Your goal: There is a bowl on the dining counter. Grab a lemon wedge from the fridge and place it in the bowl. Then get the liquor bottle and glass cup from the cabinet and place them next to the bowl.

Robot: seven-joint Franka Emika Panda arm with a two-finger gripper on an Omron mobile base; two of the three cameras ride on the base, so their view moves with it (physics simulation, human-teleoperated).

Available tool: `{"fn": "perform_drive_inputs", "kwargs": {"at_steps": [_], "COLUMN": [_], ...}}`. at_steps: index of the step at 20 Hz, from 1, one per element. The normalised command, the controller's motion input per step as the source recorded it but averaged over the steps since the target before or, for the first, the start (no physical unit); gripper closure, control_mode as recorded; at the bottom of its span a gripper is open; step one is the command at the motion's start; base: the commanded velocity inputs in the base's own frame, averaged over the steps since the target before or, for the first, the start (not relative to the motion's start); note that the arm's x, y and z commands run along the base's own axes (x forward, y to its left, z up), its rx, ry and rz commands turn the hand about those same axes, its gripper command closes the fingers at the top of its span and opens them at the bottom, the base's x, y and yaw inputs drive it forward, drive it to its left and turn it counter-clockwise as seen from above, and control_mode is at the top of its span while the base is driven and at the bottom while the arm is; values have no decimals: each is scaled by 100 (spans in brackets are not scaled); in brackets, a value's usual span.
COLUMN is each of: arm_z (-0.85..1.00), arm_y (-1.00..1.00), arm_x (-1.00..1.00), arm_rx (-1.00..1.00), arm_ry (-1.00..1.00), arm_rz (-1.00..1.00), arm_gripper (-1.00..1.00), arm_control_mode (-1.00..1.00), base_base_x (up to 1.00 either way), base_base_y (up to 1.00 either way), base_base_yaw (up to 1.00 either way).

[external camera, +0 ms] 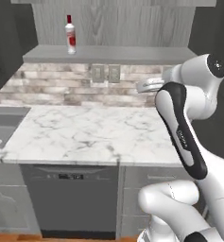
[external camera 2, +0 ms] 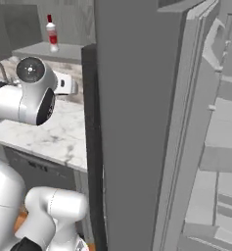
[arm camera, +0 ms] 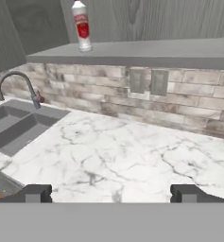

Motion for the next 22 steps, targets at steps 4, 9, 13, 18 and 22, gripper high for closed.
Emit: {"fn": "perform_drive_inputs", "kwargs": {"at_steps": [4,9,13,18,22], "arm_z": [0,0,0,0,0], "arm_y": [0,0,0,0,0], "arm_x": [0,0,0,0,0], "arm_rx": [0,0,0,0,0], "arm_ry": [0,0,0,0,0], "arm_rz": [0,0,0,0,0], "arm_gripper": [-100,-100,-100,-100,-100], "arm_control_mode": [100,100,100,100,100], "base_base_x": [35,27,39,48,53], "base_base_y": [51,64,60,52,44], "base_base_yaw": [-29,-28,-28,-29,-24]}}
